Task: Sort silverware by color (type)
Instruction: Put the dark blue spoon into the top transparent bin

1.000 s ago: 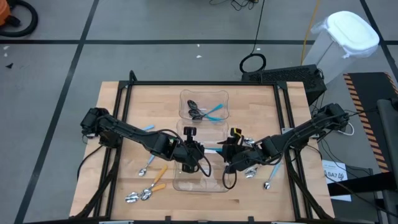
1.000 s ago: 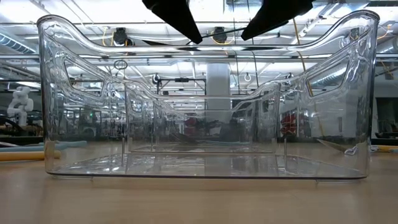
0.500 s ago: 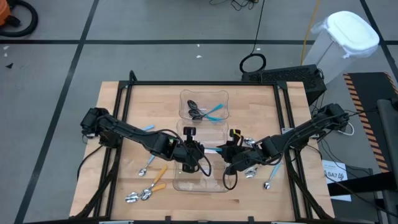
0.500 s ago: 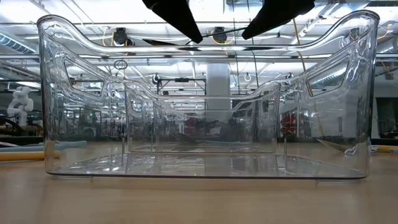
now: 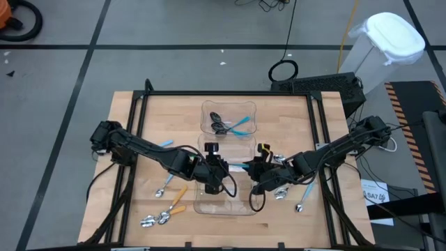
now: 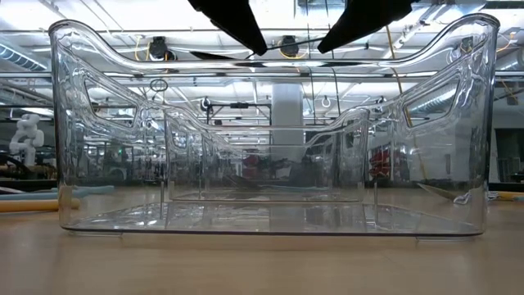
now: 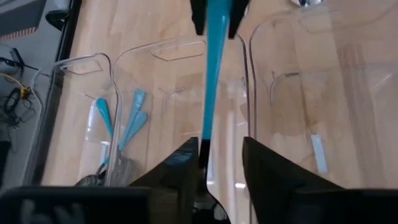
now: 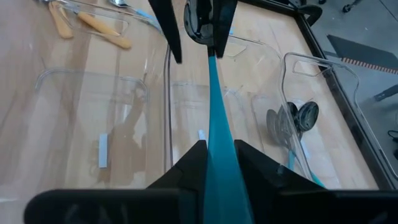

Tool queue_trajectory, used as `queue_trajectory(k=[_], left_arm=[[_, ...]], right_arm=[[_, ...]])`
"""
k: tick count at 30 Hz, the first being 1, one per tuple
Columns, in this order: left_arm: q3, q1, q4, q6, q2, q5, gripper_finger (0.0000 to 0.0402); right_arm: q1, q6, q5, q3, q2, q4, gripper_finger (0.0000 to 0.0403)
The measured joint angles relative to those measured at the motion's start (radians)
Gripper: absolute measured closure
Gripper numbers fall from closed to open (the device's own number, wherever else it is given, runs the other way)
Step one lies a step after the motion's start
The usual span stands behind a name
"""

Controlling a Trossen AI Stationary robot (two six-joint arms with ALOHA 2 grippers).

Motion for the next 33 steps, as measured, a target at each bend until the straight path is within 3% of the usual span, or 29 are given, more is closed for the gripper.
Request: queue_trajectory(k=[5, 11, 16, 24, 28, 33], left_arm=[[0.061, -0.028, -0.125, -0.032, -0.004, -0.037, 0.0262], [0.089, -0.100, -0.200, 0.008, -0.004, -0.216, 0.0261], [0.063, -0.127, -0.213, 0.055, -0.005, -0.243, 0.0261], [-0.133, -0.102, -0.173, -0.028, -0.162, -0.293, 0.0261], [-0.281, -0.127, -0.057, -0.047, -0.326, -0.337, 0.0261], [-0.463, -0.137, 0.126, -0.045, -0.503, -0.354, 0.0261]], right_arm=[[-0.004, 0.002, 0.000, 0.000, 0.000, -0.005, 0.0338], [-0.024, 0.003, -0.001, 0.000, 0.000, -0.034, 0.0342], [-0.050, -0.018, -0.003, 0.000, 0.000, -0.039, 0.0337], [-0.135, -0.093, -0.037, 0.000, -0.001, -0.054, 0.0341], [-0.206, -0.150, -0.055, -0.001, -0.012, -0.055, 0.0335], [-0.338, -0.225, -0.175, 0.000, -0.024, -0.020, 0.0342]])
